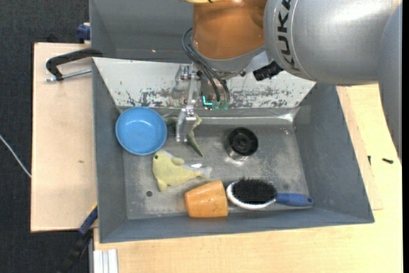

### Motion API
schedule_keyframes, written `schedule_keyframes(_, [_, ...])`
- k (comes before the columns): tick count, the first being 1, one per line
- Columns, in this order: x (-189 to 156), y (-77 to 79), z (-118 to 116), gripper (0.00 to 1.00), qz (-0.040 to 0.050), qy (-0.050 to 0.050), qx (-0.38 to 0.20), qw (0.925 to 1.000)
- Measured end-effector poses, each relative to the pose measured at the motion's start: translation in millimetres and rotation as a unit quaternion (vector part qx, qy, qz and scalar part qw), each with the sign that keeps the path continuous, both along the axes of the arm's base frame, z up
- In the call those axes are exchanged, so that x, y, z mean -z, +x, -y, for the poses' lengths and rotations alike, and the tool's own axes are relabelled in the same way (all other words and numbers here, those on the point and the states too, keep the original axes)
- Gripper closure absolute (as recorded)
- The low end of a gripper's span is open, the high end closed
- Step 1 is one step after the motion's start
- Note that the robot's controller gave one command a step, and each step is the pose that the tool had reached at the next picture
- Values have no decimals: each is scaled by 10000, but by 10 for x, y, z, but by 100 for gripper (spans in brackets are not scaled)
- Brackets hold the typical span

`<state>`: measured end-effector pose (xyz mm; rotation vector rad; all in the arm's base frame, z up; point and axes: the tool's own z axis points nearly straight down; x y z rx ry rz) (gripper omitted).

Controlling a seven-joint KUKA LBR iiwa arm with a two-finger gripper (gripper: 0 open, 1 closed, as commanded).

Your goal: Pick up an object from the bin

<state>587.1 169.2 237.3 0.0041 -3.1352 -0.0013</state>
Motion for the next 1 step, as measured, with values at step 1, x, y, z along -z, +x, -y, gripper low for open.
schedule_keyframes(1, [1438, -433, -93, 0, 4, 1, -1143, 9934])
